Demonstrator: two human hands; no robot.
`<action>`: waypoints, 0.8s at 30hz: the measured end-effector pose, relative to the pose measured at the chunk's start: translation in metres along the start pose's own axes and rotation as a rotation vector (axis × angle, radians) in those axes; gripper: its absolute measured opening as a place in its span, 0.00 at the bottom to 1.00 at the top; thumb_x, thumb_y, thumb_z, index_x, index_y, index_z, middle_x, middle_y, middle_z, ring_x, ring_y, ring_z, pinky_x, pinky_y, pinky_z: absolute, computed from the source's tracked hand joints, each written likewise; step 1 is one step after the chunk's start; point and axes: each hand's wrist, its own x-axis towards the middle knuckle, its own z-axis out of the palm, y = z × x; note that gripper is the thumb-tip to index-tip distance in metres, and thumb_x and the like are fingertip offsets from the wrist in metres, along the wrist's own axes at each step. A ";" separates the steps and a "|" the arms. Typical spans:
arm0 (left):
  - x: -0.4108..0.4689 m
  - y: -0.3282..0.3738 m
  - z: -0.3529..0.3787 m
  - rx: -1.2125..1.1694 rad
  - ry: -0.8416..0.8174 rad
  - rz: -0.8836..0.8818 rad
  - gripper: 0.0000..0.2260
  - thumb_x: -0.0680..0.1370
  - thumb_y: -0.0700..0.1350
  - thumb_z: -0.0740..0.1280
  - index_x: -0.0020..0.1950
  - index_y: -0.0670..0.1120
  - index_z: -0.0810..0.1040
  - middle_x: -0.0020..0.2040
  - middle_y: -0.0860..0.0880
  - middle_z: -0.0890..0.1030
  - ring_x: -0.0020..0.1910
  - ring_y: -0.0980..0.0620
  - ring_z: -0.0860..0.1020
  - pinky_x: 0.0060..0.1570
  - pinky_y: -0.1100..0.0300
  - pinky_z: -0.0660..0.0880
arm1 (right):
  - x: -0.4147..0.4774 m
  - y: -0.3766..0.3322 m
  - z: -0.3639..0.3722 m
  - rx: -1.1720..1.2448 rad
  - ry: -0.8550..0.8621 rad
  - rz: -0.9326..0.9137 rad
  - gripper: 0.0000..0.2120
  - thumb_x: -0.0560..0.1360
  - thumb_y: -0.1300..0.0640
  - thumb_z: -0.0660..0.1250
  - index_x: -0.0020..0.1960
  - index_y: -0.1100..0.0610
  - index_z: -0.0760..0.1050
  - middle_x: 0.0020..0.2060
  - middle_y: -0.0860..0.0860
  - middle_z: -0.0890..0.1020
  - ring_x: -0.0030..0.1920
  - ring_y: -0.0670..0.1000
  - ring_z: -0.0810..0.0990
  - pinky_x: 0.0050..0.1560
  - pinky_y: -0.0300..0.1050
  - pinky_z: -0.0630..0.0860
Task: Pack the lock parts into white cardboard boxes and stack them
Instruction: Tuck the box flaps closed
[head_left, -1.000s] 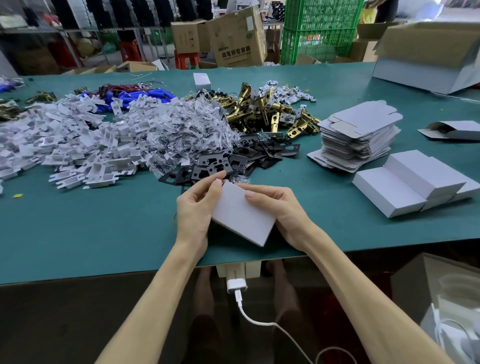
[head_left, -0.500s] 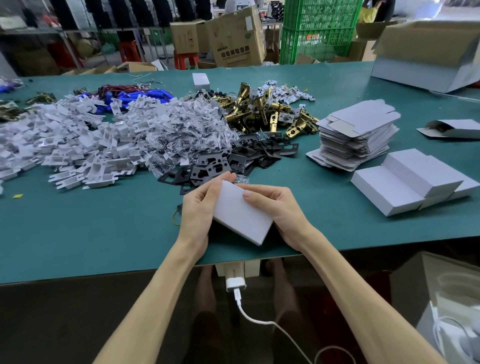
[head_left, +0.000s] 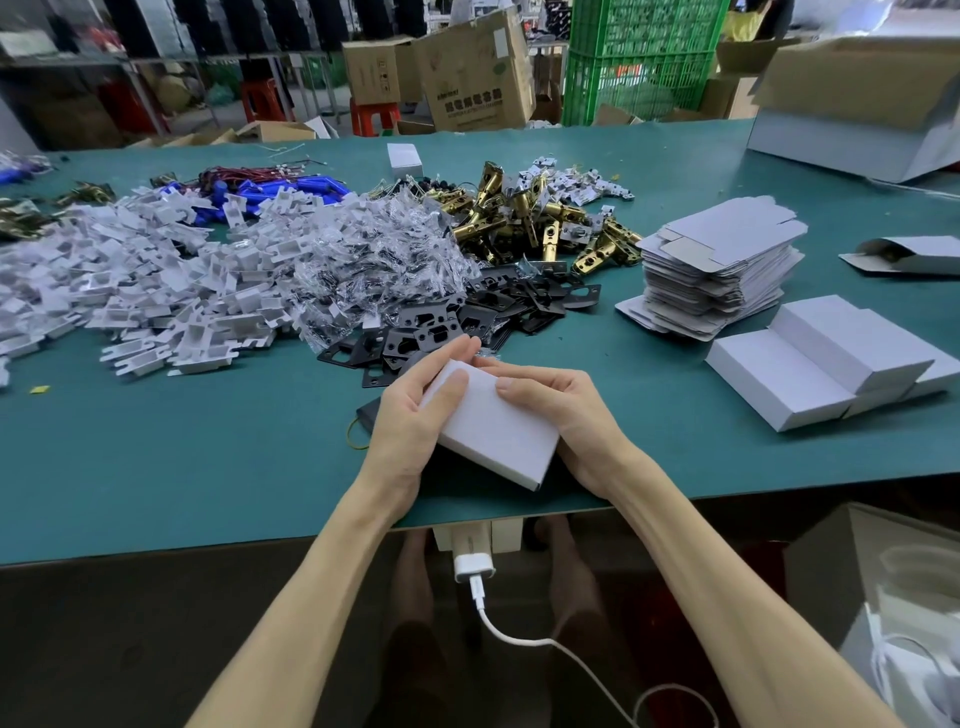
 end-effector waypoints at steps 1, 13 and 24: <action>0.000 0.000 0.000 -0.031 0.000 -0.010 0.17 0.82 0.48 0.65 0.70 0.50 0.80 0.68 0.53 0.82 0.69 0.53 0.79 0.72 0.50 0.72 | 0.000 0.000 0.000 0.010 -0.006 -0.003 0.13 0.79 0.60 0.69 0.62 0.59 0.83 0.60 0.52 0.85 0.54 0.53 0.84 0.50 0.41 0.80; 0.003 0.003 -0.005 -0.349 -0.013 -0.144 0.18 0.84 0.36 0.61 0.74 0.43 0.75 0.70 0.49 0.80 0.71 0.52 0.77 0.73 0.53 0.71 | -0.002 -0.003 0.001 0.025 0.034 0.027 0.12 0.78 0.61 0.68 0.60 0.59 0.84 0.54 0.57 0.86 0.47 0.53 0.83 0.44 0.38 0.80; -0.001 0.003 0.003 -0.328 0.134 -0.175 0.12 0.80 0.46 0.71 0.62 0.46 0.84 0.60 0.43 0.86 0.52 0.50 0.82 0.49 0.58 0.82 | -0.001 0.000 0.005 0.035 0.176 0.023 0.10 0.77 0.60 0.70 0.56 0.60 0.86 0.50 0.62 0.86 0.44 0.54 0.82 0.42 0.41 0.79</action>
